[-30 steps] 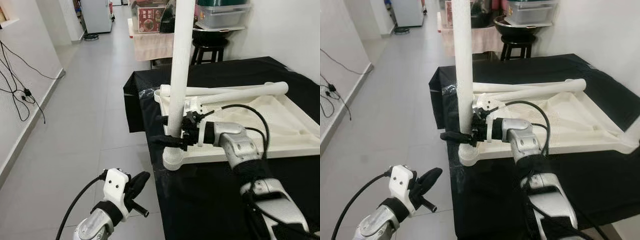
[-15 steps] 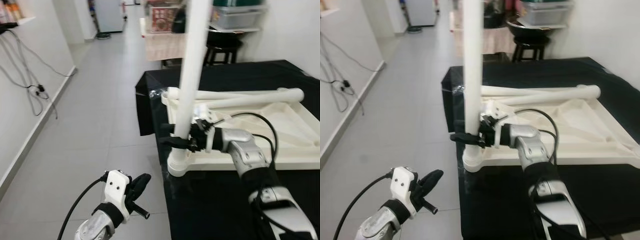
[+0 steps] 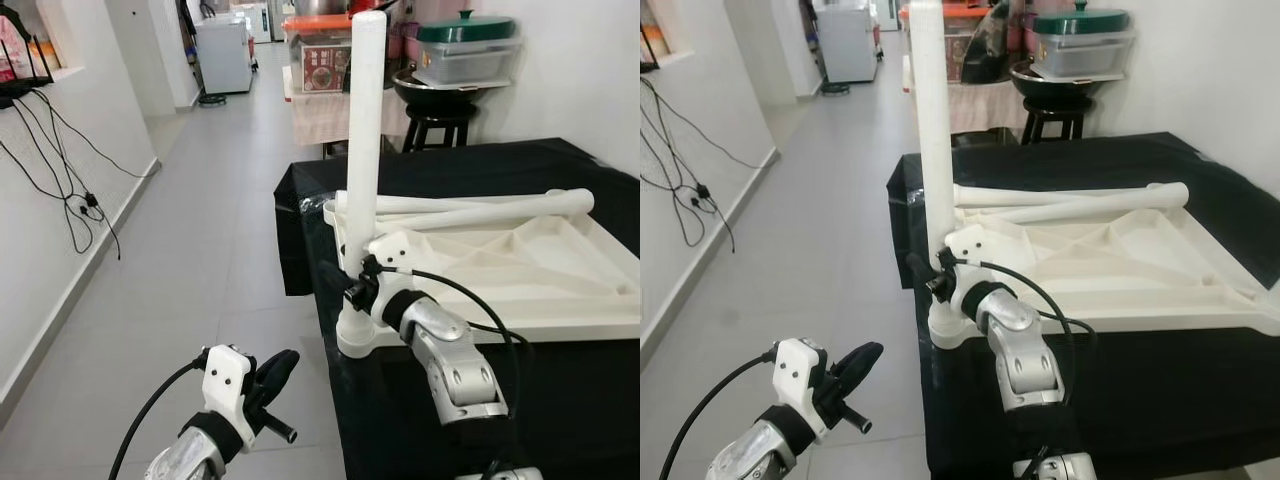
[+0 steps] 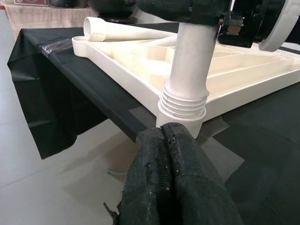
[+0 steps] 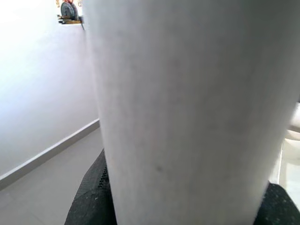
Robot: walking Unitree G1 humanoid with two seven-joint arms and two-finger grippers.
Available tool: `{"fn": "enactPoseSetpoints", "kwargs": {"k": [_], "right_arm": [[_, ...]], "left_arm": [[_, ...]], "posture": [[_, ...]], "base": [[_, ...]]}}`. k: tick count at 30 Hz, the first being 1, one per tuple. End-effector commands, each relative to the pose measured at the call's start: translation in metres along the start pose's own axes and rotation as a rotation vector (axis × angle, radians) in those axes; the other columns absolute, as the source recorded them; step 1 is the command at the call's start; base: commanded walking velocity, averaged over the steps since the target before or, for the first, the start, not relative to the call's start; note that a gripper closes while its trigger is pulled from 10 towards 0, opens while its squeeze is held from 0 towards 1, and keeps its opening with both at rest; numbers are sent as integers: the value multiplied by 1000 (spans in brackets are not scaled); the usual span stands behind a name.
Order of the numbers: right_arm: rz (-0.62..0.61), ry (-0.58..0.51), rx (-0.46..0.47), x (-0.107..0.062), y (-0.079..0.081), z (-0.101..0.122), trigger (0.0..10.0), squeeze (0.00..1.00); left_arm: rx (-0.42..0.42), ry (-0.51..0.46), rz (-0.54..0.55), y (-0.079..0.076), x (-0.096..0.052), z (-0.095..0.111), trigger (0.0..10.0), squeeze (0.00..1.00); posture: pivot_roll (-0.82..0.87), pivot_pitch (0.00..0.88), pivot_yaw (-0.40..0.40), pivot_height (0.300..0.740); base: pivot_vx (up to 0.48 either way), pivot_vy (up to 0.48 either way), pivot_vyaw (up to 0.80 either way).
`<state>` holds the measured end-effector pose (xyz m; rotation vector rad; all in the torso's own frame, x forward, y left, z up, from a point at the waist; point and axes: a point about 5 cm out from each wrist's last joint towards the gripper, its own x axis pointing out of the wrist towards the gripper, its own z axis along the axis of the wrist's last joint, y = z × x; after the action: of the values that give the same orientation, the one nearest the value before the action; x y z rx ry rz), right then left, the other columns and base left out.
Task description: Building children table
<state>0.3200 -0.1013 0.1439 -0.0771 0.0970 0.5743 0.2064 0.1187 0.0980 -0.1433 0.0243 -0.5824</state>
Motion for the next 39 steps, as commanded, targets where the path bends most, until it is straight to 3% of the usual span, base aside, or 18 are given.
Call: {"fn": "enactPoseSetpoints", "kwargs": {"k": [1, 5, 6, 7, 8, 10, 12, 13, 14, 22, 23, 24, 25, 26, 27, 33, 39], "right_arm": [[-22, 229, 62, -9, -2, -44, 6667, 0], [-41, 229, 58, -8, -5, -41, 6667, 0], [49, 202, 45, -2, -8, -31, 10000, 1000], [175, 148, 15, 4, -9, -15, 10000, 1000], [175, 148, 15, 4, -9, -15, 10000, 1000], [423, 41, -79, 9, -14, 16, 10000, 1000], [423, 41, -79, 9, -14, 16, 10000, 1000], [487, 11, -121, 11, -17, 25, 10000, 420], [542, 2, -118, 14, -22, 31, 10000, 0], [680, 27, -86, 30, -26, 37, 10000, 0], [703, 31, -71, 32, -25, 38, 9020, 0], [703, 31, -71, 32, -25, 38, 9020, 0], [720, 29, -55, 34, -24, 38, 2902, 0], [720, 29, -55, 34, -24, 38, 2902, 0], [742, 24, -34, 35, -24, 39, 0, 0], [768, 20, -7, 34, -27, 36, 0, 0], [717, -7, -3, 24, -41, 26, 0, 0]], "left_arm": [[2, 10, 7, 2, -1, 0, 10000, 0], [4, 8, 15, 2, -1, 0, 10000, 0], [4, 9, 13, 3, -1, -1, 10000, 0], [4, 12, 10, 3, 0, -1, 10000, 0], [4, 12, 10, 3, 0, -1, 10000, 0], [7, 16, 5, 3, 1, -2, 10000, 0], [7, 16, 5, 3, 1, -2, 10000, 0], [11, 17, 5, 3, 2, -2, 10000, 0], [15, 17, 6, 3, 3, -2, 10000, 0], [35, 19, 14, 3, 6, -3, 10000, 0], [37, 20, 15, 4, 6, -3, 10000, 0], [37, 20, 15, 4, 6, -3, 10000, 0], [40, 21, 17, 4, 7, -3, 10000, 0], [40, 21, 17, 4, 7, -3, 10000, 0], [42, 21, 18, 4, 8, -3, 10000, 0], [47, 21, 21, 5, 10, -3, 10000, 0], [40, 19, 15, 4, 12, -4, 10000, 0]], "posture": [[-3, 0, -4, 740], [-4, 0, -3, 740], [3, 0, 2, 740], [11, 0, 2, 740], [11, 0, 2, 740], [27, 0, -6, 740], [27, 0, -6, 740], [29, 0, -8, 740], [35, 0, -15, 740], [69, 0, -37, 740], [69, 0, -37, 740], [69, 0, -37, 740], [75, 0, -41, 740], [75, 0, -41, 740], [79, 0, -42, 740], [67, 0, -37, 740], [53, 0, -30, 740]], "base": [[0, 0, 0], [0, 0, 0], [0, 0, 0], [0, 0, 0], [0, 0, 0], [0, 0, 0], [0, 0, 0], [0, 0, 0], [0, 0, 0], [0, 0, 0], [0, 0, 0], [0, 0, 0], [0, 0, 0], [0, 0, 0], [0, 0, 0], [0, 0, 0], [0, 0, 0]]}}
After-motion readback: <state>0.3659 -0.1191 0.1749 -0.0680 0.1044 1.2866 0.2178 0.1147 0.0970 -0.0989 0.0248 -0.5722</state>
